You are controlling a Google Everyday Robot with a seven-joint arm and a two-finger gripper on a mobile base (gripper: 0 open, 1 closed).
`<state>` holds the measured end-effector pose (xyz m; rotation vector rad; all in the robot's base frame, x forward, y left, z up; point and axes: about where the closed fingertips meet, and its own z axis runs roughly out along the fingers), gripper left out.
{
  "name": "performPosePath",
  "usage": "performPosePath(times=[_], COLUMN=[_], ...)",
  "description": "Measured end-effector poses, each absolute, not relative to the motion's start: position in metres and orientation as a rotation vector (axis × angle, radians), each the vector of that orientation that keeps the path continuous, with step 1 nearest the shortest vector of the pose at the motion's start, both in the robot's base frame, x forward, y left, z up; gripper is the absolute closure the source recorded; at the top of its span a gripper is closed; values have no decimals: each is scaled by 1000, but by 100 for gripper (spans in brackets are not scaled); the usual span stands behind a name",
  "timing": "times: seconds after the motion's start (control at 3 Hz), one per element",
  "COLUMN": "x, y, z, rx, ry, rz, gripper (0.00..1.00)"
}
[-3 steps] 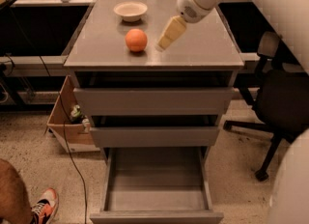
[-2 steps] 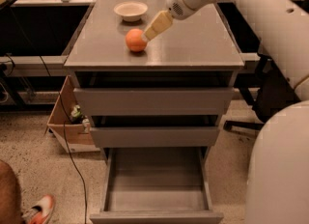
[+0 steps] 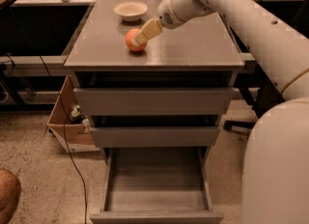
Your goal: Place orange into bottom drawer
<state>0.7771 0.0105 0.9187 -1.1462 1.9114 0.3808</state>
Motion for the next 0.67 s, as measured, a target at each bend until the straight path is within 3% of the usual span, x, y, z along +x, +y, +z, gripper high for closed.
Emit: performPosePath(times=[0.67], x=[788], y=[21], z=[889], rx=[-1089], ry=[1926], rz=[389], gripper=[0])
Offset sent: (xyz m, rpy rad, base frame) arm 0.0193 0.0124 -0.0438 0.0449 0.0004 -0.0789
